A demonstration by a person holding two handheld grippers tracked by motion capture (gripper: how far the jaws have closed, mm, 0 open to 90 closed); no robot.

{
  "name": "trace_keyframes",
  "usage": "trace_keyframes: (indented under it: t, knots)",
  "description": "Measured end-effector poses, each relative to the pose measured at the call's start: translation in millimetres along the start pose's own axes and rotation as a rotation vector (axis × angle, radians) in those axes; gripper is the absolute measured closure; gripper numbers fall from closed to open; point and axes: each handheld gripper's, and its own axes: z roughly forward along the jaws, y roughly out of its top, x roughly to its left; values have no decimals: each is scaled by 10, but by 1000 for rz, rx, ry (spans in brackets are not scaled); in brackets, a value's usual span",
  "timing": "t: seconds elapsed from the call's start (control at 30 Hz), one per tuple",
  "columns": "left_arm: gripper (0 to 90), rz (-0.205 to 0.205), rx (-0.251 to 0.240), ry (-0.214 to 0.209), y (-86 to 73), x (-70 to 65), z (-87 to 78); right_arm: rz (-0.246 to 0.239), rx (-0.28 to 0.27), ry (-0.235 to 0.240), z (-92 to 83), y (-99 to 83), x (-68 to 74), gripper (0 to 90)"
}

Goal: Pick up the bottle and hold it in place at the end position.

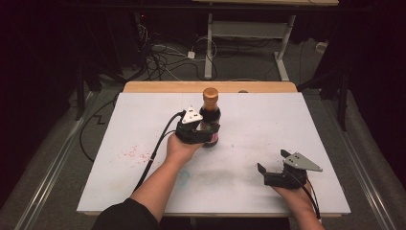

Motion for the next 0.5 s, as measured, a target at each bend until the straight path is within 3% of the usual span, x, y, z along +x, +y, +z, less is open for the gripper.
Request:
trace_keyframes:
  t: [0.27, 0.4, 0.43, 0.47, 0.5]
  knots:
    - [294, -8, 1, 2, -36, 49, 121, 0, 0, 4, 1, 0, -1, 8]
    - [294, 8, 1, -3, -54, 33, 147, -1, 1, 5, 1, 0, -2, 8]
    - [294, 99, 88, -14, -43, 89, 96, 0, 0, 5, 1, 0, -3, 8]
    - [294, 11, 3, -6, -51, 35, 149, 0, 0, 5, 1, 0, -3, 8]
    - [294, 10, 2, -8, -51, 39, 152, 0, 0, 5, 0, -1, -3, 8]
